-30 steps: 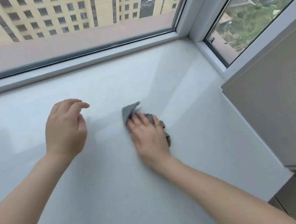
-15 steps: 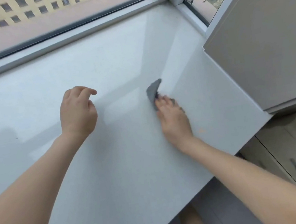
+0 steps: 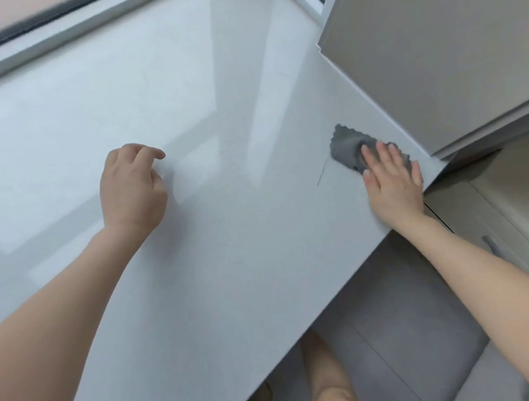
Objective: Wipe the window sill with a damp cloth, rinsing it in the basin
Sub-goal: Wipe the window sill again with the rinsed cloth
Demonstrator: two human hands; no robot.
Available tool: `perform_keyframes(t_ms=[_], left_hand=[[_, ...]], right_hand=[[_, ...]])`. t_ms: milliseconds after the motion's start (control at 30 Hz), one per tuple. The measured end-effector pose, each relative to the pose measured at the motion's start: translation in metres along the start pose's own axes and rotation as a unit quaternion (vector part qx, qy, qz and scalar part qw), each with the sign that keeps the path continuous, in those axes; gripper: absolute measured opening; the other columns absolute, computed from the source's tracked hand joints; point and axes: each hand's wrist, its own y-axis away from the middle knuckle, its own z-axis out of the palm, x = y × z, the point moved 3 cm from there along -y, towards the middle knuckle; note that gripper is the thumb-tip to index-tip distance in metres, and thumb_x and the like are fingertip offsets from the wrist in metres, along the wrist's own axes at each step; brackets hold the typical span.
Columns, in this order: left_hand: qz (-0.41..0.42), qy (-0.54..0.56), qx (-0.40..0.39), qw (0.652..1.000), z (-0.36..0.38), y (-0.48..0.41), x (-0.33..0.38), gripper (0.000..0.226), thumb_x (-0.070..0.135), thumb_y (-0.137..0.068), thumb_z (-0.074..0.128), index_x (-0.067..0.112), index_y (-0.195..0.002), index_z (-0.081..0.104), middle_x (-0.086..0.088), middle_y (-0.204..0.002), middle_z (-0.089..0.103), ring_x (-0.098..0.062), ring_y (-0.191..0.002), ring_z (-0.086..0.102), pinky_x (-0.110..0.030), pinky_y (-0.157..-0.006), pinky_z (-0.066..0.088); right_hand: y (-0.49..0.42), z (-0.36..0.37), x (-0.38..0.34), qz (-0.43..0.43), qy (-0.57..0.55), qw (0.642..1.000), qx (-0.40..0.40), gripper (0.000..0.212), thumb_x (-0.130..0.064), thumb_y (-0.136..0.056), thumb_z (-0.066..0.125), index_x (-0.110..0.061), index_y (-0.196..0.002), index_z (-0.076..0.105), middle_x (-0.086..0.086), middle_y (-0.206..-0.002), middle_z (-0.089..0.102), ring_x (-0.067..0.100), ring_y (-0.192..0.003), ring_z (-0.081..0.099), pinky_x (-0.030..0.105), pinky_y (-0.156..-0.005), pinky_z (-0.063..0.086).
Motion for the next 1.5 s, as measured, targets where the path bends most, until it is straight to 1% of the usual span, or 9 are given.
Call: perform_keyframes(t_ms=[67,267,600,767,867,1000,1100,1333,1500], left_hand=[[0.006,0.001,0.004,1.0,0.0,-0.005,0.004,0.034,-0.006,-0.082,0.04,0.003,-0.106,0.062,-0.017,-0.111,0.058,-0.036,-0.109,0.046,-0.036,-0.088,0.035],[0.009,-0.004,-0.009,1.0,0.006,-0.017,0.007,0.034,-0.005,-0.083,0.04,0.003,-0.108,0.061,-0.017,-0.113,0.058,-0.037,-0.111,0.045,-0.037,-0.09,0.035],[-0.067,0.023,0.043,0.997,0.005,-0.042,0.003,0.036,-0.004,-0.083,0.037,0.006,-0.111,0.059,-0.017,-0.115,0.056,-0.034,-0.11,0.044,-0.029,-0.09,0.029],[-0.095,0.014,0.056,0.994,-0.008,-0.053,0.003,0.036,-0.001,-0.085,0.036,0.007,-0.112,0.058,-0.015,-0.117,0.055,-0.033,-0.112,0.043,-0.027,-0.092,0.027],[-0.102,0.008,0.051,0.993,-0.017,-0.049,-0.002,0.035,-0.001,-0.085,0.037,0.007,-0.112,0.058,-0.015,-0.117,0.055,-0.033,-0.112,0.043,-0.028,-0.092,0.027],[-0.093,0.0,0.038,0.995,-0.021,-0.029,-0.013,0.034,-0.002,-0.085,0.039,0.007,-0.11,0.059,-0.015,-0.115,0.055,-0.032,-0.11,0.044,-0.028,-0.09,0.028],[-0.085,0.002,0.042,0.995,-0.019,-0.017,-0.018,0.033,-0.003,-0.084,0.039,0.006,-0.108,0.06,-0.015,-0.112,0.056,-0.033,-0.107,0.045,-0.027,-0.087,0.029],[-0.083,0.014,0.034,0.996,-0.006,-0.008,-0.005,0.033,-0.004,-0.083,0.04,0.005,-0.107,0.061,-0.018,-0.111,0.057,-0.036,-0.104,0.046,-0.031,-0.088,0.03],[-0.059,0.029,0.019,0.998,0.003,-0.01,0.019,0.032,-0.004,-0.084,0.041,0.005,-0.107,0.061,-0.016,-0.112,0.057,-0.036,-0.108,0.045,-0.034,-0.09,0.032]], right_hand=[[0.014,0.008,-0.037,0.015,-0.009,0.999,0.028,0.048,-0.03,-0.099,0.027,-0.024,-0.146,0.026,0.004,-0.156,0.019,0.022,-0.145,0.011,0.052,-0.115,0.006],[0.123,0.037,-0.138,-0.379,-0.016,0.925,-0.016,0.041,-0.032,-0.094,0.039,-0.03,-0.134,0.046,0.0,-0.145,0.043,0.022,-0.136,0.034,0.053,-0.11,0.016],[-0.049,0.019,-0.175,-0.161,-0.044,0.986,0.024,0.043,-0.031,-0.099,0.032,-0.03,-0.142,0.035,-0.003,-0.154,0.024,0.018,-0.144,0.017,0.049,-0.114,-0.001],[0.097,0.042,-0.197,-0.431,-0.048,0.901,0.009,0.04,-0.029,-0.093,0.044,-0.025,-0.131,0.052,0.002,-0.144,0.044,0.026,-0.137,0.035,0.053,-0.111,0.015],[0.078,0.035,-0.142,-0.507,0.007,0.861,-0.021,0.04,-0.034,-0.095,0.039,-0.03,-0.134,0.048,-0.002,-0.145,0.043,0.02,-0.137,0.035,0.048,-0.112,0.018],[-0.014,0.015,-0.048,-0.225,0.024,0.974,0.014,0.05,-0.039,-0.096,0.022,-0.028,-0.143,0.031,0.0,-0.151,0.033,0.018,-0.141,0.027,0.046,-0.114,0.012],[-0.019,0.012,-0.059,-0.035,-0.023,0.998,0.038,0.054,-0.036,-0.095,0.014,-0.023,-0.146,0.028,-0.002,-0.155,0.022,0.017,-0.144,0.015,0.047,-0.116,0.006],[0.102,0.026,-0.065,-0.347,-0.004,0.937,-0.05,0.046,-0.021,-0.093,0.037,-0.02,-0.139,0.039,-0.003,-0.145,0.038,0.016,-0.137,0.032,0.042,-0.112,0.018],[-0.003,-0.018,0.013,-0.047,-0.091,0.993,-0.063,0.041,-0.019,-0.101,0.029,-0.017,-0.142,0.038,0.004,-0.15,0.033,0.019,-0.139,0.029,0.032,-0.114,0.017]])
